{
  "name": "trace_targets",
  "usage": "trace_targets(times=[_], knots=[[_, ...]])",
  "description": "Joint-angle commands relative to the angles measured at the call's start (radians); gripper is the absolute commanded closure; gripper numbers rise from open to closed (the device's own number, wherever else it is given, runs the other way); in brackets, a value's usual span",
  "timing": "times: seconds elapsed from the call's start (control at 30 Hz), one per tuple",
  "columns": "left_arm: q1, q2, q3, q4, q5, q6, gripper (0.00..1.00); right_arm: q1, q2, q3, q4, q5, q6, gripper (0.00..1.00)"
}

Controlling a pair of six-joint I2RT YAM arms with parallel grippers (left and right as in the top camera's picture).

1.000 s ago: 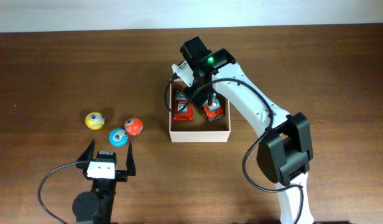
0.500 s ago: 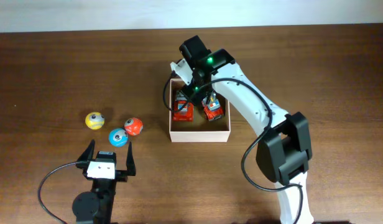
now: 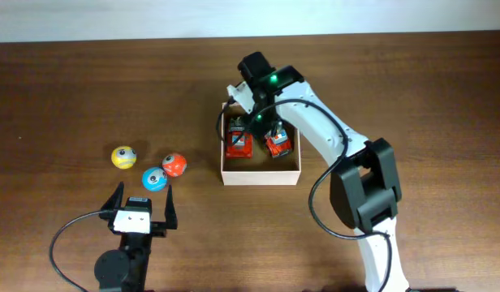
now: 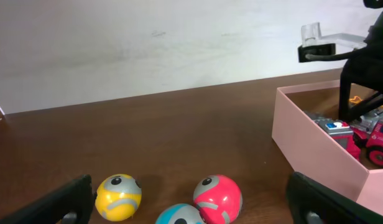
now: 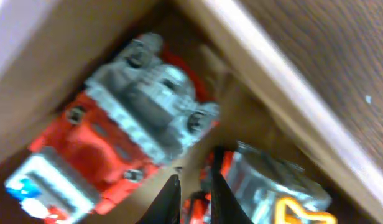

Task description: Pack container

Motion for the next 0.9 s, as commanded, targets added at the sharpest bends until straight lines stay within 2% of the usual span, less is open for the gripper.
trace_targets(times=[0.0,0.87], knots=[[0.002,-0.007,-0.006,-0.001,-0.006,0.016,0.01,-0.032,0.006,-0.002,0.003,-0.013,-0.01,0.88],[0.002,-0.007,-0.006,-0.001,-0.006,0.016,0.01,-0.057,0.006,-0.002,0.01,0.048,0.02,0.88]])
